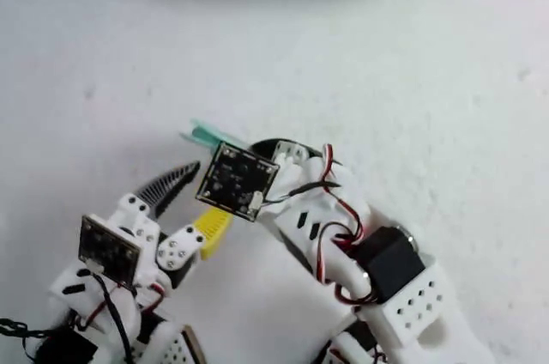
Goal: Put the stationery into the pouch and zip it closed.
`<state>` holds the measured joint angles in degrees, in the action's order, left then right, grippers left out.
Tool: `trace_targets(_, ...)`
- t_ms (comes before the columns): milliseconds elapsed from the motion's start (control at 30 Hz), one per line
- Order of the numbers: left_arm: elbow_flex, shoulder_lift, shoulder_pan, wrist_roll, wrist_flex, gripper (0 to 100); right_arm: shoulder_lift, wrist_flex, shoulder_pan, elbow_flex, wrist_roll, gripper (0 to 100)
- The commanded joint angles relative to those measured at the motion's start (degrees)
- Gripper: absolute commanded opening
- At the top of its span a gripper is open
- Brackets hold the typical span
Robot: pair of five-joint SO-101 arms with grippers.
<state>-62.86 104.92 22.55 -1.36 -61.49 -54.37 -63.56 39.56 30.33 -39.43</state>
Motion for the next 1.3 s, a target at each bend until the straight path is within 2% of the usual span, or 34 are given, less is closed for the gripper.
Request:
trace_targets(0,3.2,-0.4,-4.0,-0.8,-1.1,23,0.0,2.1,-3.4,-0.7,-1.1,1.8)
trace_targets(167,11.9,-0.4,-10.3,-1.1,-7.7,23,-0.1,0.7,-8.4,-2.7,-1.7,1.8)
trace_targets(233,11.7,-0.4,-11.4,-1.4,-7.5,23,-0.1,-1.5,-7.9,-4.8,-4.4,1.8)
trace_targets(300,9.8,-0.5,-12.0,-4.7,-6.2,23,-0.1,-4.7,-6.1,-7.4,-7.0,1.8)
trace_targets(400,5.5,-0.5,-12.4,-10.4,-3.8,32,0.2,-10.2,-4.4,-11.7,-11.9,1.8)
trace_targets(467,3.3,-0.5,-12.4,-11.2,-3.4,39,0.4,-13.3,-4.3,-14.7,-15.6,1.8)
trace_targets(500,2.5,-0.5,-12.4,-11.5,-3.3,38,0.5,-14.3,-4.3,-15.9,-17.2,1.8)
trace_targets(600,1.6,-0.5,-11.9,-15.4,-3.3,38,0.5,-16.0,-4.3,-19.1,-22.2,1.8)
trace_targets(700,1.6,-0.5,-11.8,-16.0,-3.1,38,1.7,-17.7,-3.6,-20.8,-25.8,1.8)
trace_targets(933,-1.0,-0.5,-6.5,-16.1,-1.8,38,7.8,-30.3,4.2,-30.6,-36.0,1.8)
trace_targets(1067,-5.5,-0.5,-6.2,-15.8,1.3,38,8.4,-34.9,7.6,-37.7,-38.8,1.8)
trace_targets(1267,-7.0,-0.5,-2.9,-15.7,2.6,38,8.6,-34.9,10.6,-37.7,-39.3,1.8)
